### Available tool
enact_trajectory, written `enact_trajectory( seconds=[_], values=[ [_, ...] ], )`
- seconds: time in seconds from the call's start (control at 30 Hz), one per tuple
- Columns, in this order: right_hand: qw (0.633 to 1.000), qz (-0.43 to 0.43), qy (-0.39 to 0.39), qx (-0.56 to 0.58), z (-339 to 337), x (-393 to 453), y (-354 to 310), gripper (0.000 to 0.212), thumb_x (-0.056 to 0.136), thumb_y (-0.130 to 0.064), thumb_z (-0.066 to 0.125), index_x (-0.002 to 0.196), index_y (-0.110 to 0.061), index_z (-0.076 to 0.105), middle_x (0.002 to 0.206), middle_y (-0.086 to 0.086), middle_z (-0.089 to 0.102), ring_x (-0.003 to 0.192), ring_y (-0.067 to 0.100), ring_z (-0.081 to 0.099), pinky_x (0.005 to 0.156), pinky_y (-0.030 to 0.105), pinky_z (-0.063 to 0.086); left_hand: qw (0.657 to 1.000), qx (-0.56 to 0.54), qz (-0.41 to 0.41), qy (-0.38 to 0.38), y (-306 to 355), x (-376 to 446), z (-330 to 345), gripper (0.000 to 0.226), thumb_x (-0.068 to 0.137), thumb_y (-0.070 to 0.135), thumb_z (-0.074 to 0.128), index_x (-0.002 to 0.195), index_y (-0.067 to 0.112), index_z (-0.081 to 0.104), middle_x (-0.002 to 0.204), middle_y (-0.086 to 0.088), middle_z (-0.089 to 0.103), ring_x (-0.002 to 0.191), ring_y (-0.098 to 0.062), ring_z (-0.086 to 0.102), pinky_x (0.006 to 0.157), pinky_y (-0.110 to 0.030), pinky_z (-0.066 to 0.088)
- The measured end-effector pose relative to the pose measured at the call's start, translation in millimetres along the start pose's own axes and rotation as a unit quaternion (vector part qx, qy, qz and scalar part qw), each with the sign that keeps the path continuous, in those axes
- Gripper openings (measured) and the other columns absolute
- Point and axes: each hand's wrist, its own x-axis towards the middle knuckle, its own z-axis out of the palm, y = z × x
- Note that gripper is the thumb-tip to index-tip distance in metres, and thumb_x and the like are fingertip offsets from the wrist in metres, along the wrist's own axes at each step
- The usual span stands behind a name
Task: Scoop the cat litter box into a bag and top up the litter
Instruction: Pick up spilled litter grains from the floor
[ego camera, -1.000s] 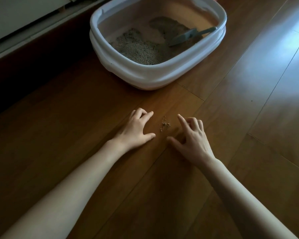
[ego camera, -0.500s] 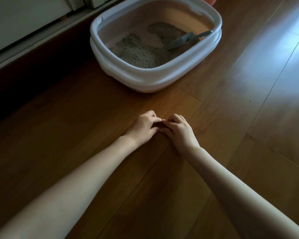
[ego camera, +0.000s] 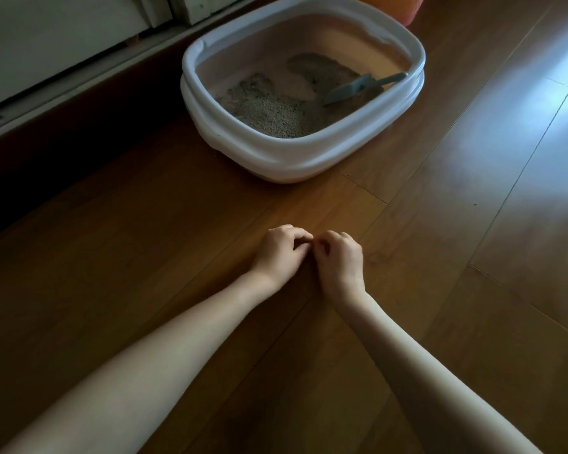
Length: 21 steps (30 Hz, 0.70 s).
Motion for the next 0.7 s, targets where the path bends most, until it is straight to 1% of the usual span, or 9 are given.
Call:
enact_trajectory(
  seconds=[0.07,0.17,0.2,0.27,0.3,0.4,0.53,0.63,0.7],
  values=[
    [0.966,0.156,0.025,0.203,-13,3,-4,0.013,0.087,-0.02,0.065,0.091,-0.01,0.074,0.072,-0.006,0.065,0.062,0.004,0.058,0.055,0.011,0.04,0.999,-0.02,-0.01,0.027,-1,1,-8,0.015,0.084,0.009,0.066,0.097,0.011,0.073,0.095,-0.004,0.069,0.09,-0.014,0.063,0.078,-0.013,0.042],
    [0.853,0.219,-0.063,0.469,-37,4,-3,0.01,0.094,-0.013,0.055,0.096,-0.015,0.065,0.076,-0.011,0.058,0.061,-0.004,0.055,0.06,0.008,0.043,0.995,-0.043,-0.038,0.081,-9,-2,-28,0.012,0.086,0.009,0.065,0.095,0.011,0.072,0.097,-0.002,0.067,0.09,-0.01,0.06,0.073,0.0,0.037],
    [0.779,0.247,-0.082,0.571,-41,6,-1,0.014,0.094,-0.007,0.049,0.095,-0.016,0.059,0.078,-0.009,0.054,0.064,-0.002,0.054,0.062,0.011,0.043,0.994,-0.04,-0.046,0.089,-14,-5,-34,0.012,0.086,0.01,0.064,0.096,0.011,0.071,0.099,-0.002,0.067,0.09,-0.009,0.059,0.072,0.002,0.037],
    [0.584,0.323,-0.093,0.739,-49,11,-1,0.013,0.082,0.001,0.044,0.082,-0.01,0.05,0.069,-0.001,0.044,0.056,0.007,0.044,0.054,0.016,0.034,0.995,-0.012,-0.049,0.084,-23,-12,-43,0.013,0.088,0.011,0.063,0.099,0.01,0.07,0.101,-0.003,0.065,0.089,-0.008,0.057,0.068,0.001,0.038],
    [0.539,0.332,-0.109,0.766,-50,12,0,0.011,0.076,0.0,0.041,0.075,-0.01,0.047,0.064,0.0,0.039,0.051,0.009,0.038,0.049,0.018,0.03,0.996,0.006,-0.048,0.072,-28,-17,-46,0.014,0.089,0.011,0.062,0.101,0.01,0.069,0.102,-0.003,0.063,0.089,-0.007,0.056,0.067,0.0,0.039],
    [0.56,0.306,-0.157,0.754,-50,15,0,0.012,0.072,-0.006,0.036,0.063,-0.014,0.038,0.054,-0.003,0.032,0.044,0.01,0.029,0.042,0.021,0.022,0.998,0.042,-0.042,0.035,-41,-29,-52,0.015,0.09,0.013,0.061,0.102,0.01,0.068,0.103,-0.004,0.062,0.09,-0.009,0.056,0.066,-0.004,0.039],
    [0.58,0.297,-0.218,0.727,-46,18,-2,0.023,0.077,-0.015,0.045,0.055,-0.017,0.039,0.049,-0.006,0.029,0.04,0.007,0.024,0.039,0.019,0.015,0.997,0.054,-0.042,0.024,-53,-46,-59,0.014,0.088,0.013,0.063,0.101,0.01,0.068,0.103,-0.003,0.062,0.09,-0.011,0.057,0.071,-0.012,0.046],
    [0.571,0.295,-0.236,0.729,-41,13,-6,0.019,0.081,-0.012,0.048,0.062,-0.011,0.048,0.054,-0.002,0.039,0.043,0.006,0.034,0.039,0.015,0.024,0.997,0.064,-0.028,-0.014,-56,-55,-63,0.024,0.084,0.016,0.069,0.107,0.013,0.067,0.104,0.002,0.056,0.091,-0.009,0.054,0.072,-0.005,0.039],
    [0.575,0.299,-0.227,0.727,-39,7,-8,0.014,0.086,-0.004,0.045,0.074,-0.004,0.053,0.064,0.006,0.054,0.05,0.008,0.048,0.043,0.013,0.037,0.996,0.071,-0.015,-0.057,-59,-58,-68,0.033,0.081,0.021,0.073,0.112,0.017,0.065,0.104,0.004,0.054,0.094,-0.009,0.051,0.073,-0.004,0.034]
  ],
)
